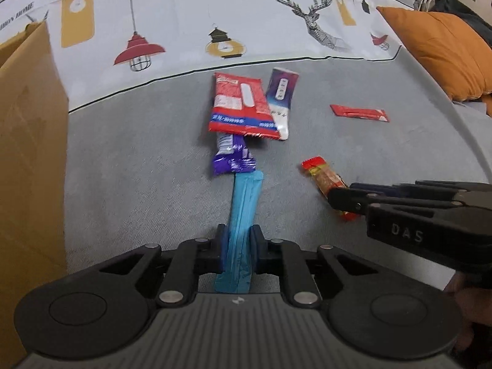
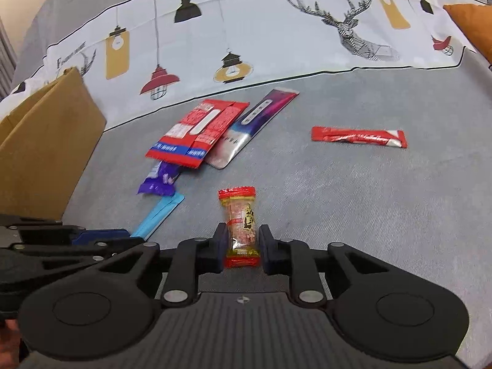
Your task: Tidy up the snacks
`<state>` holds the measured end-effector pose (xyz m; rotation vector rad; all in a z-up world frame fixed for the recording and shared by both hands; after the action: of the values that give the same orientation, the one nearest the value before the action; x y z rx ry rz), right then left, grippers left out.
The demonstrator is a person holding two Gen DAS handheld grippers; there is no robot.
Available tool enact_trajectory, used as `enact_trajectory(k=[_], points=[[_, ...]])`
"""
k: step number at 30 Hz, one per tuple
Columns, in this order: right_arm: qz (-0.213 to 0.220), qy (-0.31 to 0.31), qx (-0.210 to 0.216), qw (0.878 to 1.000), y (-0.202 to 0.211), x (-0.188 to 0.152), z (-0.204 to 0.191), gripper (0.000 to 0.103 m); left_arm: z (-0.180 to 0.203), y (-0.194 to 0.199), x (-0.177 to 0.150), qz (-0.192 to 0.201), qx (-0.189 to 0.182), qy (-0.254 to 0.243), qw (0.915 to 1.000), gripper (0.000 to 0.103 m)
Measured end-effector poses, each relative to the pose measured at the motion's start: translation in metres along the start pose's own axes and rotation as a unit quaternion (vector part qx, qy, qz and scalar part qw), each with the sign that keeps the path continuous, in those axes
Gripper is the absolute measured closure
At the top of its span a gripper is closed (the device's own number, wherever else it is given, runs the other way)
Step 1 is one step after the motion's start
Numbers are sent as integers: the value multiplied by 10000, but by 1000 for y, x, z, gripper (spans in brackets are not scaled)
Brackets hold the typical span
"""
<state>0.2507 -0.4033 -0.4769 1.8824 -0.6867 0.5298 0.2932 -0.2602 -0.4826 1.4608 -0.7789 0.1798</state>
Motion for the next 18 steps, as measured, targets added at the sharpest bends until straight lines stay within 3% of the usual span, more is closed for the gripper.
enact_trajectory(k=[4,7,9,11,14,18], points=[[105,-89,150,9998,0,2,-5,80,-1,-5,5,122,-15,143,9998,74],[60,-90,122,9999,-7,2,-2,79,6,-10,8,382,111,-199,9990,71],[68,45,96,9999,-11,3,-4,79,10,-11,9,473,139,-364,9981,72],[52,285,10,9996,-15,2,-8,79,5,-15,12,380,-104,-99,9992,84],[32,487,-99,9988,-17,5,-13,83,-2,-16,16,269,-243,105,9993,89],[625,10,-92,9980,1,23,-4,85,-4,-7,16,172,-100,106,9997,89]])
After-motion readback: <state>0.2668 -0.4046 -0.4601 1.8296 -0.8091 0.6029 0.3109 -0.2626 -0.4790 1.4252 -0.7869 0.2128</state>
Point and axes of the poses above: each gripper's, at about its wrist camera, not at the fingertips, and y roughly against the way its jaws point, z to its right, x to its top, the point moved 6 cm from there along -y, roughly the way its jaws point, and after that the axes turned 9 degrees about x, right-handed, at the moved point
